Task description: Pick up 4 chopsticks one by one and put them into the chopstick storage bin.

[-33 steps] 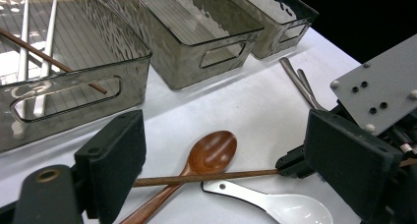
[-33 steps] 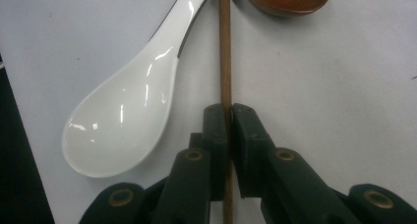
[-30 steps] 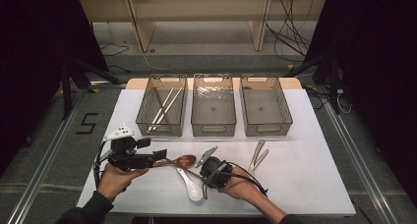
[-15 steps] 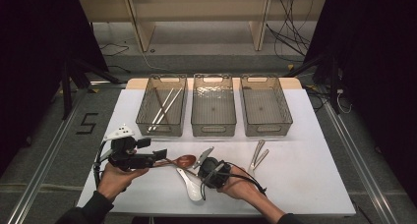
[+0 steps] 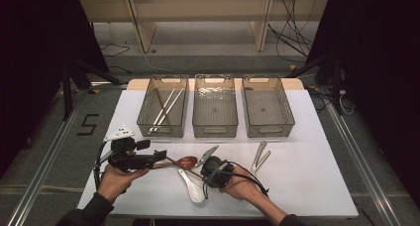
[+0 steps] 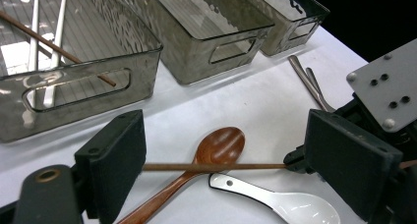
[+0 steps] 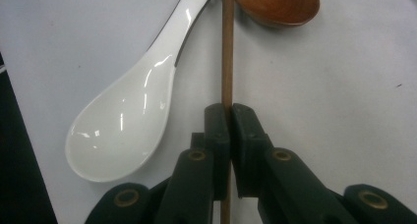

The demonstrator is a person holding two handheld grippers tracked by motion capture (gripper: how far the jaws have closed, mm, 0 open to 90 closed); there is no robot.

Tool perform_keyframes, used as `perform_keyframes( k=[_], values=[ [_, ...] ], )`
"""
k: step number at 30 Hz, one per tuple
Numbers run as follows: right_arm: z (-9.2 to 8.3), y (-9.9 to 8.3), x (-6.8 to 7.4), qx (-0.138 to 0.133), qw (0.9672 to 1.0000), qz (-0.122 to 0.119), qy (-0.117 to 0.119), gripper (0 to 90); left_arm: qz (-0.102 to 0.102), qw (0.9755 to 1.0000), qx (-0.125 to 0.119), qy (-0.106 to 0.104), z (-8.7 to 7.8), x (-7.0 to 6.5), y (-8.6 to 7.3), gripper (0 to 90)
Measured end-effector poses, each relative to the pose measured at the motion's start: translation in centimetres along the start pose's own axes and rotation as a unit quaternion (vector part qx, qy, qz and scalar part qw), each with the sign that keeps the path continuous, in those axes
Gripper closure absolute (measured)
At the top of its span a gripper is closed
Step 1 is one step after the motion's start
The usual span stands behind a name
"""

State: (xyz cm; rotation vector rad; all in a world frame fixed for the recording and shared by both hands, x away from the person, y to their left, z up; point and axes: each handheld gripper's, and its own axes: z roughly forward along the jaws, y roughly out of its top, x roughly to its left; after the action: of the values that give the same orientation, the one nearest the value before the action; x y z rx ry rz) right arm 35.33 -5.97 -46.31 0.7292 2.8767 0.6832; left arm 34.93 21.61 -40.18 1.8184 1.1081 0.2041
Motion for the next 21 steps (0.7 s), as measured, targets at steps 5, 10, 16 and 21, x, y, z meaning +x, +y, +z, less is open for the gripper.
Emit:
perform_keyframes(
  k=[5, 10, 16, 21],
  values=[
    [-0.2, 0.0, -0.2, -0.013, 0.9999, 0.004, 0.000, 87.2, -0.018, 0.9997, 0.016, 0.005, 0.5, 0.3, -0.2, 15.7],
    [-0.9, 0.0, -0.5, -0.027, 0.9995, 0.013, 0.000, 87.2, -0.031, 0.9994, 0.016, 0.009, 0.5, 0.4, -0.3, 15.7],
    [-2.2, 0.0, -0.9, -0.052, 0.9984, 0.021, -0.004, 87.1, -0.053, 0.9985, 0.014, 0.008, 0.6, 0.6, -0.4, 15.7],
    [-3.3, -0.1, -0.9, -0.076, 0.9969, 0.017, -0.007, 87.1, -0.072, 0.9974, 0.008, -0.002, 0.8, 0.3, -0.4, 15.7]
  ],
)
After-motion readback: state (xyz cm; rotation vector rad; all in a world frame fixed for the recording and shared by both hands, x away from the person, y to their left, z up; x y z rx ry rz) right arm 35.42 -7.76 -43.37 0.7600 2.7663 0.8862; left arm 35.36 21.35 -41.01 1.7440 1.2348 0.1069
